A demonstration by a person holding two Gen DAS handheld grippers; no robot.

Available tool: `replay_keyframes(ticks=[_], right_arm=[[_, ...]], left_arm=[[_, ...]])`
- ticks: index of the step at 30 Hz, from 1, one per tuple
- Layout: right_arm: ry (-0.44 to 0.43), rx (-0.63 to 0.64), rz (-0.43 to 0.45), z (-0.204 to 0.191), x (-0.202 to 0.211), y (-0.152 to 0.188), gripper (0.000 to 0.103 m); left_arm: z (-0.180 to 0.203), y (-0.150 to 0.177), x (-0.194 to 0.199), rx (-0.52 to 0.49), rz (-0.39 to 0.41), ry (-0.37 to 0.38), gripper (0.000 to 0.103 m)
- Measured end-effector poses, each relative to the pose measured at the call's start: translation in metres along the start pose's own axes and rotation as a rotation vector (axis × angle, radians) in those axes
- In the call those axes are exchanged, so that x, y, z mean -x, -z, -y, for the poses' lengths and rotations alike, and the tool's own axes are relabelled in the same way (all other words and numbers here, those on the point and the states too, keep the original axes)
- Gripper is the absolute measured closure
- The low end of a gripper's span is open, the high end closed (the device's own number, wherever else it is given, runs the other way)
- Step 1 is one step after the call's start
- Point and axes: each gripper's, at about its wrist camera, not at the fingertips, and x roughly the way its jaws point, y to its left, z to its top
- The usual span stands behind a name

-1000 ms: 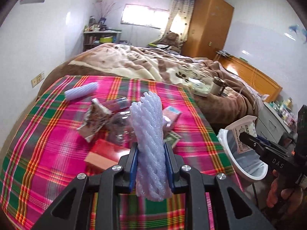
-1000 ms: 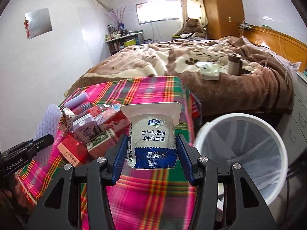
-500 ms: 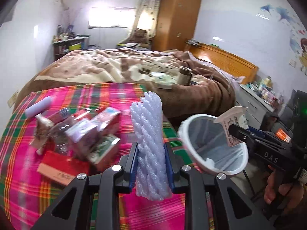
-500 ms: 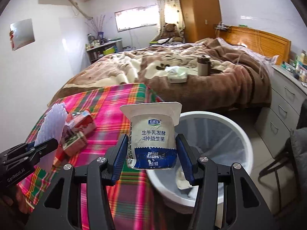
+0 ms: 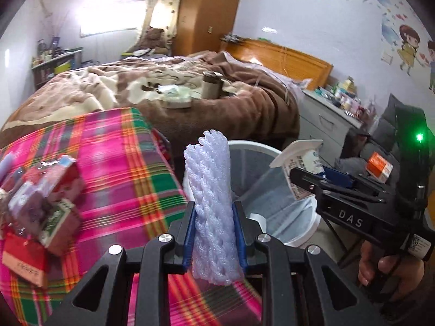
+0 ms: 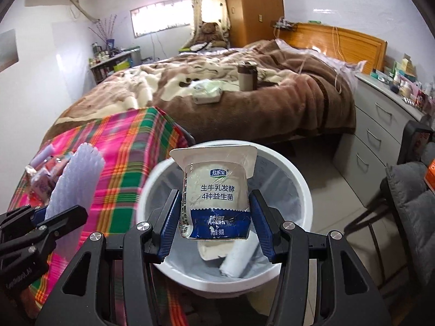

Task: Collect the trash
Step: 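Carry the foam sleeve and yogurt cup to the wastebasket and release both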

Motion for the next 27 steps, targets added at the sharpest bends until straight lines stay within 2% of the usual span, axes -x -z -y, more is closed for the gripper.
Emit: replay_keyframes(ticks=[9, 12, 21, 22, 23, 25, 27], right_arm=[[0.035, -0.013, -0.049, 0.024, -0.017, 0.001, 0.05], [0.045, -0.01, -0.067, 0.03, -0.024, 0.001, 0.05], [0.049, -0.036, -0.123, 0.042, -0.043, 0.005, 0.05], [0.05, -0.037, -0.127, 0.042, -0.045, 0.005, 0.048], [0.051, -0.033, -0.129, 0.042, -0.045, 0.006, 0.039], [0.057, -0.015, -0.12, 0.039, -0.042, 0.008, 0.03], [0.063, -0.003, -0.109, 0.039, -0.042, 0.007, 0.03]], left_arm=[[0.023, -0.005, -0.038, -0.03, -0.051, 0.025, 0.077], [0.027, -0.007, -0.05, -0.04, -0.063, 0.007, 0.077], [0.03, -0.007, -0.072, -0.041, -0.108, 0.037, 0.076], [0.031, -0.007, -0.073, -0.039, -0.109, 0.039, 0.074], [0.03, -0.007, -0.072, -0.039, -0.109, 0.041, 0.072], [0.029, -0.007, -0.071, -0.041, -0.109, 0.036, 0.063], [0.025, -0.006, -0.069, -0.033, -0.102, 0.034, 0.06]])
